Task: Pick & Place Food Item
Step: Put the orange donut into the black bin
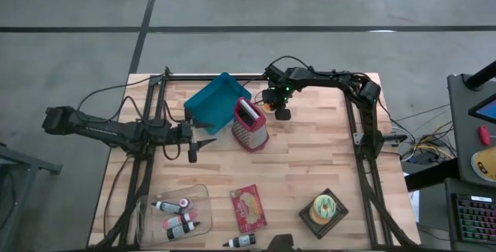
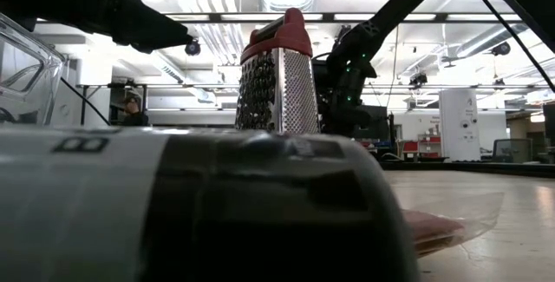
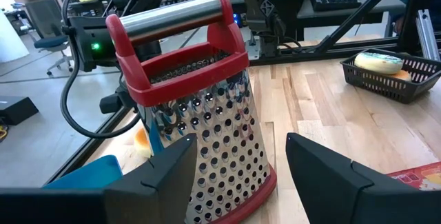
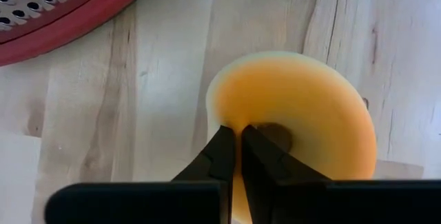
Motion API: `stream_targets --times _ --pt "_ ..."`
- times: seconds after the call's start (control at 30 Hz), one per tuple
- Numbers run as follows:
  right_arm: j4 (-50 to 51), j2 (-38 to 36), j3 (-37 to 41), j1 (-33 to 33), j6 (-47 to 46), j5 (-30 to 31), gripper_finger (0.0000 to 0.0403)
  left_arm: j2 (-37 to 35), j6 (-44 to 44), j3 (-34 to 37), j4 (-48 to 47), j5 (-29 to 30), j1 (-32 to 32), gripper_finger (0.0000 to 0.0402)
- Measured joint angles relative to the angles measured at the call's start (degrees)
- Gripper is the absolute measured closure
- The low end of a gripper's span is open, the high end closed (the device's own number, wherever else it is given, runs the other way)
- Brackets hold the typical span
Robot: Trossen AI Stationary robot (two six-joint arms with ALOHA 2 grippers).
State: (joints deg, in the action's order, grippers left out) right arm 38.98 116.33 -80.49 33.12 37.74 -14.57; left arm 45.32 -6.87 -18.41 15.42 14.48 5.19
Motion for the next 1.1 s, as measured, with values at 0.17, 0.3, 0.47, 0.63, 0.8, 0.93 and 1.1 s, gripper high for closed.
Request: stream_targets --times 0.17,0.3,0.47,0.63,0.8,0.93,1.1 --pt "-0.2 0.0 0.0 0.0 -0.4 0.1 0.0394 0.0 0.0 0.0 0.0 0.0 0.0 0.0174" --pt "-0.7 -0.1 0.0 0.0 -0.7 0.2 0.0394 0.0 0.0 0.0 0.0 0.0 0.0 0.0174" --pt "-0.7 -0.7 -0.6 0.0 -1.3 0.4 0.0394 0.0 0.0 0.0 0.0 0.0 0.0 0.0174" --pt "-0.4 -2.1 -0.7 0.0 -1.6 0.4 0.0395 0.0 0.0 0.0 0.0 0.0 0.0 0.0174" --pt "0.1 -4.7 -0.7 -0.1 -1.8 1.5 0.0395 0.0 0.0 0.0 0.0 0.0 0.0 0.0174" --pt "0.4 -6.9 -0.7 -0.2 -2.7 3.0 0.0395 0.0 0.0 0.0 0.0 0.0 0.0 0.0174" --pt "1.1 -9.6 -0.7 -0.2 -3.2 6.2 0.0395 0.0 0.0 0.0 0.0 0.0 0.0 0.0174"
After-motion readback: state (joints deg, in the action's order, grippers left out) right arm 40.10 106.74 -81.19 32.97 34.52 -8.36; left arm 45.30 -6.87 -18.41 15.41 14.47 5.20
